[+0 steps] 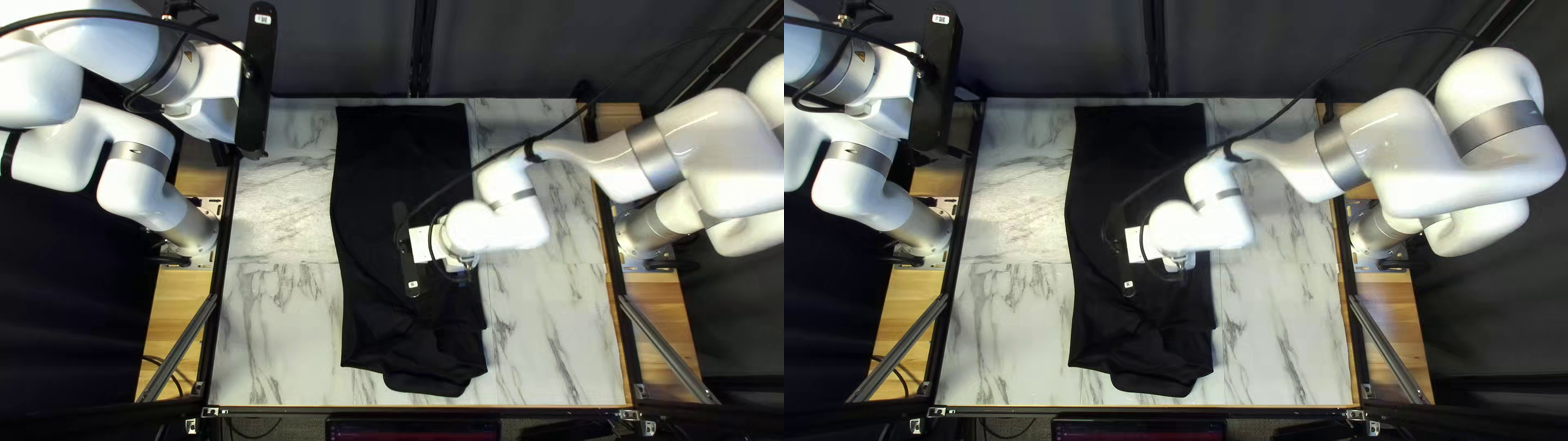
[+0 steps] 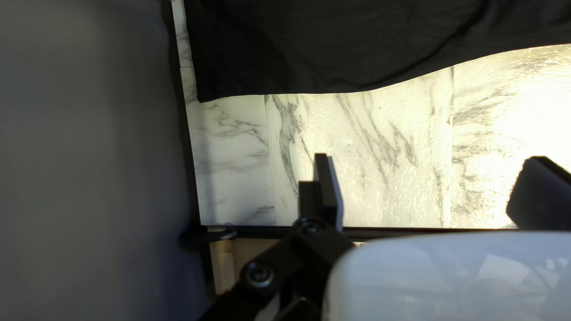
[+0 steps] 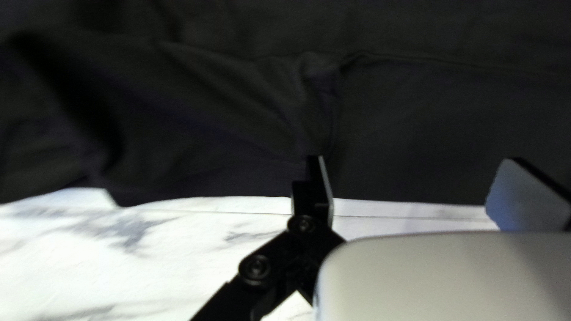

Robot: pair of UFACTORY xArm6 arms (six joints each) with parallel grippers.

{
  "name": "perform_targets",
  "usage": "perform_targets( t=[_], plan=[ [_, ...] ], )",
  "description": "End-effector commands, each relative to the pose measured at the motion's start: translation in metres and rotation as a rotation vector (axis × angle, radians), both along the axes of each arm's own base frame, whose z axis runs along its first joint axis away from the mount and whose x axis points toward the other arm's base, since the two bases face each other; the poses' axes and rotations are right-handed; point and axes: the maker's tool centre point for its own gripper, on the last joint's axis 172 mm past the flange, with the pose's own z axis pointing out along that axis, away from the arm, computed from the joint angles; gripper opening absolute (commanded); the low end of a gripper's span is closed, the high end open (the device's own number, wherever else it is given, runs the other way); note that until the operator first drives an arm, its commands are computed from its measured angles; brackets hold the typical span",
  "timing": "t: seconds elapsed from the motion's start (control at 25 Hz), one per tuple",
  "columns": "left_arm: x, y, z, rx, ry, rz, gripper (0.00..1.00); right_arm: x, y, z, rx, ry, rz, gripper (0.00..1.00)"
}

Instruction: Fold t-shirt

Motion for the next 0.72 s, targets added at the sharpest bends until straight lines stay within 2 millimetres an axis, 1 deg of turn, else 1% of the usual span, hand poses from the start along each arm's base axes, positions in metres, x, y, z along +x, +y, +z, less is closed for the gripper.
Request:
perform_targets(
  t=[0.04,0.2,0.36,0.44,0.6,0.72],
  plan=[
    [0.0,0.0,0.0,0.0,0.0,0.0,1.0,0.001,-0.001,0.001,0.029,-0.012,-0.009,1.0],
    [0.0,0.0,0.0,0.0,0.0,0.0,1.0,0.001,0.0,-0.001,0.034,-0.01,-0.002,1.0],
    [0.0,0.0,0.0,0.0,0.0,0.0,1.0,0.008,0.015,-0.008,0.115,0.026,0.004,1.0],
    [0.0,0.0,0.0,0.0,0.0,0.0,1.0,0.007,0.018,-0.011,0.145,0.045,0.005,1.0],
    [0.0,0.0,0.0,0.0,0.0,0.0,1.0,0.007,0.021,-0.025,0.213,0.102,0.01,1.0],
    [0.0,0.0,0.0,0.0,0.0,0.0,1.0,0.005,0.018,-0.036,0.234,0.135,0.009,1.0]
  ],
)
